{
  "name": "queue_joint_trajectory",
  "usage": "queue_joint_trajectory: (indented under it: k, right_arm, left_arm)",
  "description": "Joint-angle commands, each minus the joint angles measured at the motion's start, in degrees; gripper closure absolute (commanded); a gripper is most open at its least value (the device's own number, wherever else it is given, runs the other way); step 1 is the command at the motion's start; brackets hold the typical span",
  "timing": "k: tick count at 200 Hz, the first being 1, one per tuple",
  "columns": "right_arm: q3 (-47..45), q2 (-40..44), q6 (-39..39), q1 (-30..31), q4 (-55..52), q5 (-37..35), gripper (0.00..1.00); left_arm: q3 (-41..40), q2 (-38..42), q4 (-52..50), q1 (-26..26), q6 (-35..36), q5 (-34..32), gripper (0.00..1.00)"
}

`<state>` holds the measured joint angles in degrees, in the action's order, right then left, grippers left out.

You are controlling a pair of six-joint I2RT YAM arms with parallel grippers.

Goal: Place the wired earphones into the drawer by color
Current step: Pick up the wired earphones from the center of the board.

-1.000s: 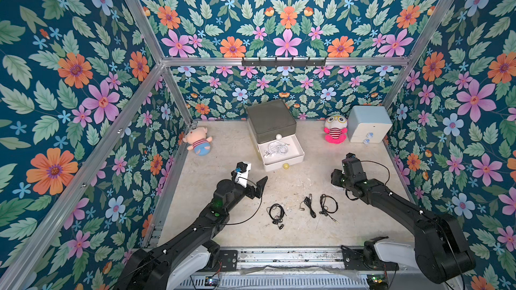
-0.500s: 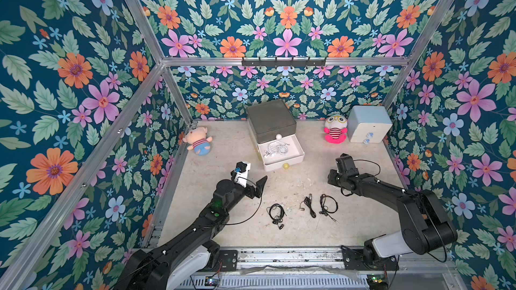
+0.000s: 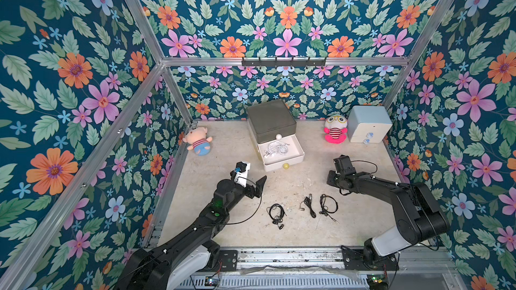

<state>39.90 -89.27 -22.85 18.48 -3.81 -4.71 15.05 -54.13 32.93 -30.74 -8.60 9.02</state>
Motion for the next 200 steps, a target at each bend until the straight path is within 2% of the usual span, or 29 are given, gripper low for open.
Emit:
queue_joint_trajectory:
  k: [1, 28, 60, 130, 200]
  right_arm:
    - [0.05, 0.07, -0.86, -0.02, -0.36, -0.39, 0.77]
    - [0.49, -0.37, -0.94, 0.02, -0.95, -0.4, 0.88]
    - [-0.12, 1.47, -0.99, -0.02, -1.15, -0.21, 0.95]
    - [-0.94, 8.78, -0.44, -0.02, -2.64, 0.04, 0.99]
    - [-1.43, 20.93, -0.87, 0.07, -2.59, 4.92, 1.0]
  left_arm:
    - [0.42, 0.0, 1.0, 0.07, 0.6, -0.06, 0.01]
    - [0.6, 0.3, 0.56, 0.07, 0.51, -0.01, 0.01]
    - [0.34, 0.65, 0.73, 0.07, 0.48, -0.39, 0.01]
    - [-0.02, 1.34, 0.47, 0.05, 0.35, -2.29, 0.01]
    - [-0.19, 2.82, -0.6, 0.07, -0.85, -5.05, 0.01]
